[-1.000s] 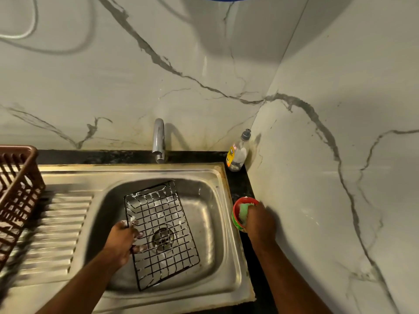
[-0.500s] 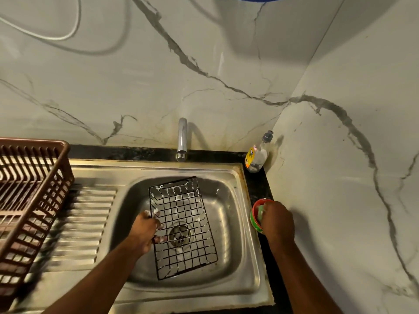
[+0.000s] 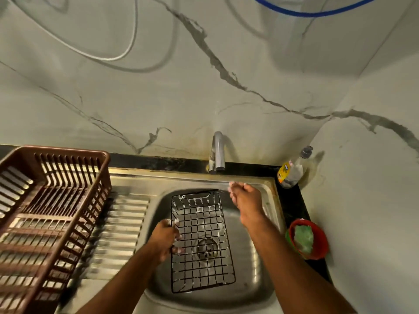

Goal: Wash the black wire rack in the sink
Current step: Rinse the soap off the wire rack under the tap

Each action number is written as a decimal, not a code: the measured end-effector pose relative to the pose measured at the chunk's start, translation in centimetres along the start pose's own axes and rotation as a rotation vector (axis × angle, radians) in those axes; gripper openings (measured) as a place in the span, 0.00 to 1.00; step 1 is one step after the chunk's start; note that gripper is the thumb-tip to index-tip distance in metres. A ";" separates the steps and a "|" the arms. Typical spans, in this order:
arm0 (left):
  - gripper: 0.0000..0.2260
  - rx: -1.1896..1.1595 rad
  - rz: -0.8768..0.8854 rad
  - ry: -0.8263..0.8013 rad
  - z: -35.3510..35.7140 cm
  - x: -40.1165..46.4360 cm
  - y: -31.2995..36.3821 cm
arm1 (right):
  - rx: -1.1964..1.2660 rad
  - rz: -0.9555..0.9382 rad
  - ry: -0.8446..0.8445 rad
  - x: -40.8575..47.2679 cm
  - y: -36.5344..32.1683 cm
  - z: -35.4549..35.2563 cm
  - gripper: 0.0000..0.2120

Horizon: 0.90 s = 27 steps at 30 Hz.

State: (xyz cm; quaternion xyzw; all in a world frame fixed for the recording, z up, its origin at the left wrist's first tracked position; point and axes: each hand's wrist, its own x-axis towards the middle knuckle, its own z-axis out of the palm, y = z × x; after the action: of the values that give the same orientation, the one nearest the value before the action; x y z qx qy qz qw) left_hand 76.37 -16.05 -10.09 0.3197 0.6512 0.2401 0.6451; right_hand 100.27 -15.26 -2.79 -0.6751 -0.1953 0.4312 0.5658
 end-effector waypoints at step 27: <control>0.18 -0.001 -0.145 -0.072 0.4 4.2 0.0 | 0.093 0.312 -0.163 10.0 -0.6 7.5 0.05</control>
State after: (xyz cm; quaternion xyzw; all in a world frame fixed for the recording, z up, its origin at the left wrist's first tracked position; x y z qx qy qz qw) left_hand 76.93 -13.02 -13.01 0.2796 0.6490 0.1816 0.6839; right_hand 99.87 -3.09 -5.75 -0.6332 -0.1134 0.5754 0.5050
